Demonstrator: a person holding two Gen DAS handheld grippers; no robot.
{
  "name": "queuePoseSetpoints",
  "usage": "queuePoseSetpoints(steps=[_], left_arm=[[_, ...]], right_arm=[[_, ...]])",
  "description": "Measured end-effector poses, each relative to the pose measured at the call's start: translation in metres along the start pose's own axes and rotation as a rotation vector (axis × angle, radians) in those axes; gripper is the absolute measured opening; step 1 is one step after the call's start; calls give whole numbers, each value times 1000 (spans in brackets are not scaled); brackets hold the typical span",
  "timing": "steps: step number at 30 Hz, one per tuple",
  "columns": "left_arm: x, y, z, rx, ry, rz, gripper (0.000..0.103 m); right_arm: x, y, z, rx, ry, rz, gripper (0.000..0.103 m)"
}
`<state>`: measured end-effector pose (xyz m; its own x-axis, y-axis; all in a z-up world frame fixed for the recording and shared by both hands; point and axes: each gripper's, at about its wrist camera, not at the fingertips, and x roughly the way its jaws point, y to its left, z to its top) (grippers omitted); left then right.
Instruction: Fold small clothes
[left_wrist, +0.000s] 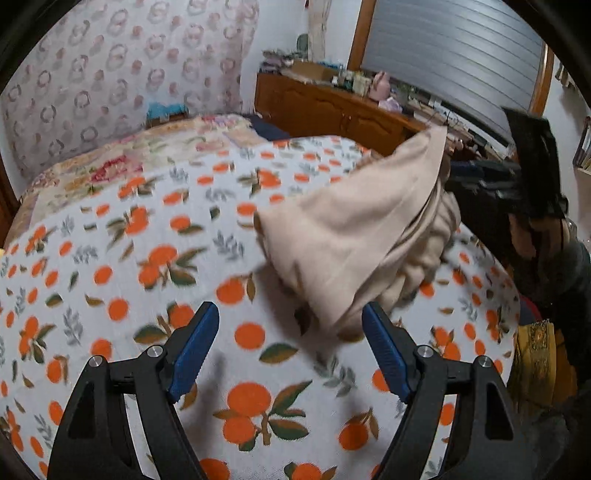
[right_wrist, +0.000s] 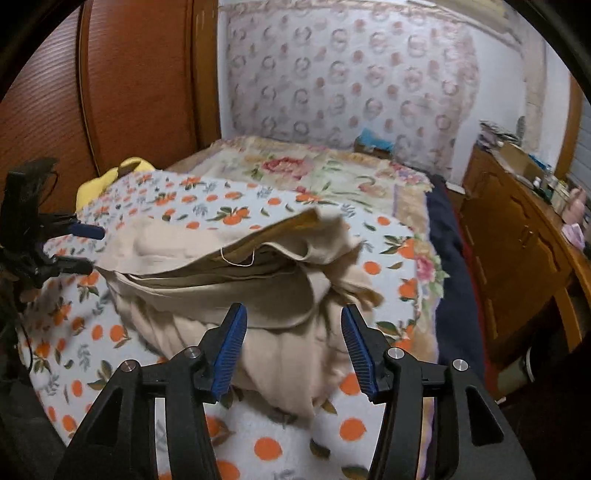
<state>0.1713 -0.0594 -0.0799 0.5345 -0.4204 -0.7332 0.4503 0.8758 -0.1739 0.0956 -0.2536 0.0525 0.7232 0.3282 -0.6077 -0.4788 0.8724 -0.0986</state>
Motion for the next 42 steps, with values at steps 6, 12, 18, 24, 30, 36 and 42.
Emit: queuePoseSetpoints(steps=[6,12,18,24,30,36,42], left_arm=[[7,0,3,-2,16,-17,80],[16,2,27,-10,0,-20,80],[43,11,64,-11,-8,-7,80],[70,32,87,-56,-15,115,80],[81,55,85,-119,-6,186,80],[77,58,83,-131,-12,199,80],[68,56,86,-133,-36,191,80]], right_arm=[[29,-10,37,17,-47,118,10],[58,-48,69,181,-33,5,10],[58,-48,72,232,-6,-82,39],[28,-46,55,218,-19,-30,48],[47,-48,32,170,48,54,48],[89,-61,55,160,86,29,34],[102,-103,75,277,42,-167,9]])
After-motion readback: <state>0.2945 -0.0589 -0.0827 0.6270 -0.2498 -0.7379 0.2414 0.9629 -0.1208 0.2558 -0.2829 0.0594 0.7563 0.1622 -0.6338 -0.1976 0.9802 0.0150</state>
